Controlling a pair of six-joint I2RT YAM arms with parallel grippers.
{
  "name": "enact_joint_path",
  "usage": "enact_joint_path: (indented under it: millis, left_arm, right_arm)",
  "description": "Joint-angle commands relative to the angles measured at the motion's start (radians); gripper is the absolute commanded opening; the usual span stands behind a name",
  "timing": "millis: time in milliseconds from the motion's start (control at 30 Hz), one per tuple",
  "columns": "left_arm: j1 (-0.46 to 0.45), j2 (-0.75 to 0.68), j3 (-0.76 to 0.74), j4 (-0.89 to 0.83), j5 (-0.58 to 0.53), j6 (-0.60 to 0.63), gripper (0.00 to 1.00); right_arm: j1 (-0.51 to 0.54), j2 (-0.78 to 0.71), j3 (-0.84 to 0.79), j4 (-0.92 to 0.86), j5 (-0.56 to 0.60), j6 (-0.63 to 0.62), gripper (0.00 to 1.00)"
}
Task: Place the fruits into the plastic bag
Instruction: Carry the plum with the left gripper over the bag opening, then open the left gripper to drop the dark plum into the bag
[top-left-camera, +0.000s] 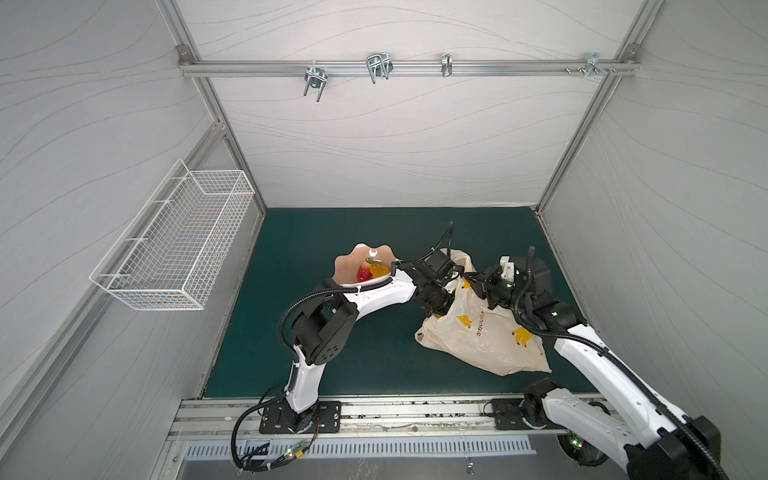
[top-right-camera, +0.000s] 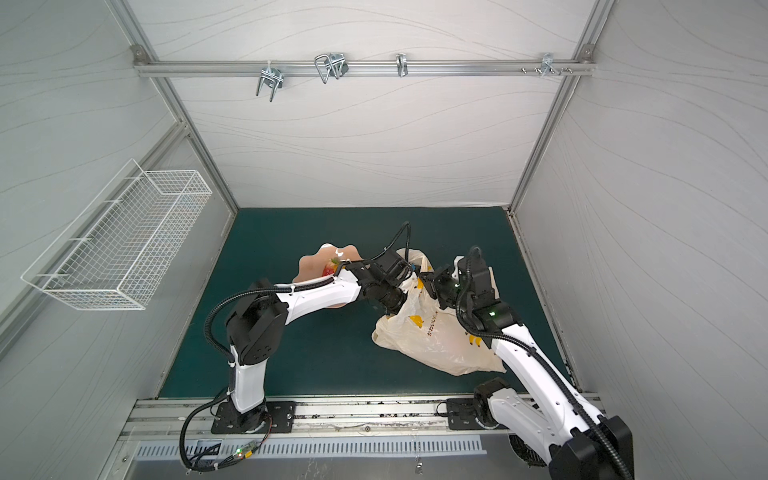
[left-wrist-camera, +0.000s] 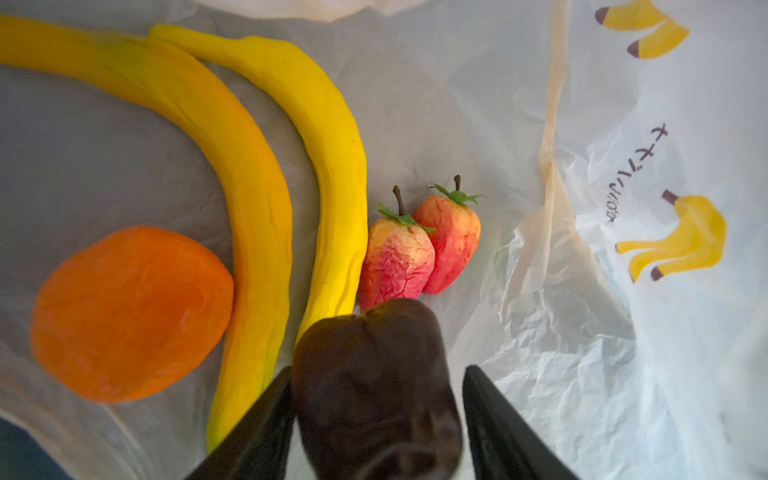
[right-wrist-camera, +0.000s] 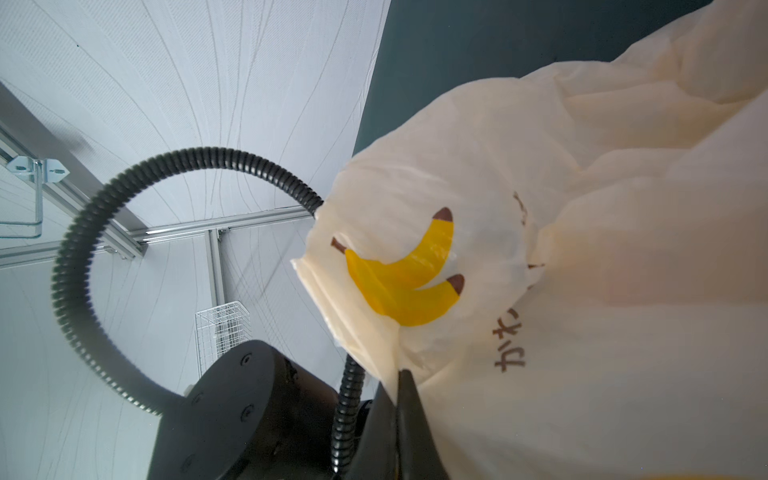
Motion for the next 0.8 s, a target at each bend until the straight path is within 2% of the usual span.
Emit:
enact_joint_path:
  millis: [0, 300, 767]
  left_arm:
    - [-0.005, 0.004, 0.039, 0.017, -0.008, -0.011, 0.70]
    - [0.000, -0.046, 0.016, 0.029, -0.040, -0.030, 0.79]
    - [0.066, -0.180, -0.062, -0.035, -0.158, -0.046, 0.79]
  right_arm:
    - [0.007, 0.004, -0.004, 0.024, 0.007, 0.026, 0.00]
    - [0.008, 0.005, -0.002, 0.020, 0.009, 0.023, 0.00]
    - [0.006, -0.004, -0.005, 0.009, 0.008, 0.019, 0.00]
